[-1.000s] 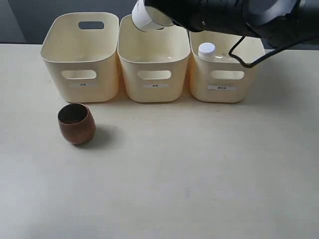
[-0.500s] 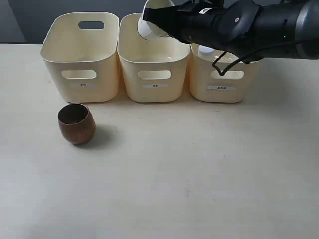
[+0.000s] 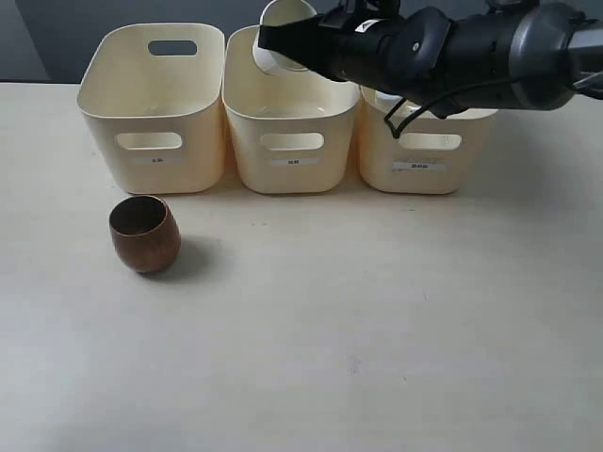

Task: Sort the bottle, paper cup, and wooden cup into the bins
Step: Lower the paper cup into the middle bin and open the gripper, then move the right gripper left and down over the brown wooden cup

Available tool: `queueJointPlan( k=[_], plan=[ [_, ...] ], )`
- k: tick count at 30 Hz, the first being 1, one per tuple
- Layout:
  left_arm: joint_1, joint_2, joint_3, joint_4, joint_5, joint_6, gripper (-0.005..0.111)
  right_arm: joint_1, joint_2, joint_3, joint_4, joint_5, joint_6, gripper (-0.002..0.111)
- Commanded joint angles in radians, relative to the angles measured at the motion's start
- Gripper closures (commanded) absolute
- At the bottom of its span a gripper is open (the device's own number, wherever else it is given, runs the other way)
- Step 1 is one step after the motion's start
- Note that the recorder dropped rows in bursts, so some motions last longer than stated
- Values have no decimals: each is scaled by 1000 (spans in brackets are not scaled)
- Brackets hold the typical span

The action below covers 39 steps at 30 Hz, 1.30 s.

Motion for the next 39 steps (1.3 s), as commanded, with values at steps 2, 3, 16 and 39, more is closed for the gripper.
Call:
queueJointPlan(
  k=[2,3,16,39],
  plan=[
    [-3,-5,1,-1,-1,-2,107,-5,1,-7,-21,-7,-52,109],
    [-3,-5,1,-1,-1,-2,107,-5,1,-7,-21,3,-52,109],
    [-3,-5,1,-1,-1,-2,107,-5,1,-5,74,70,-67,33],
    [-3,-5,1,-1,-1,-2,107,-3,-139,-5,77,524,-67,65]
  ],
)
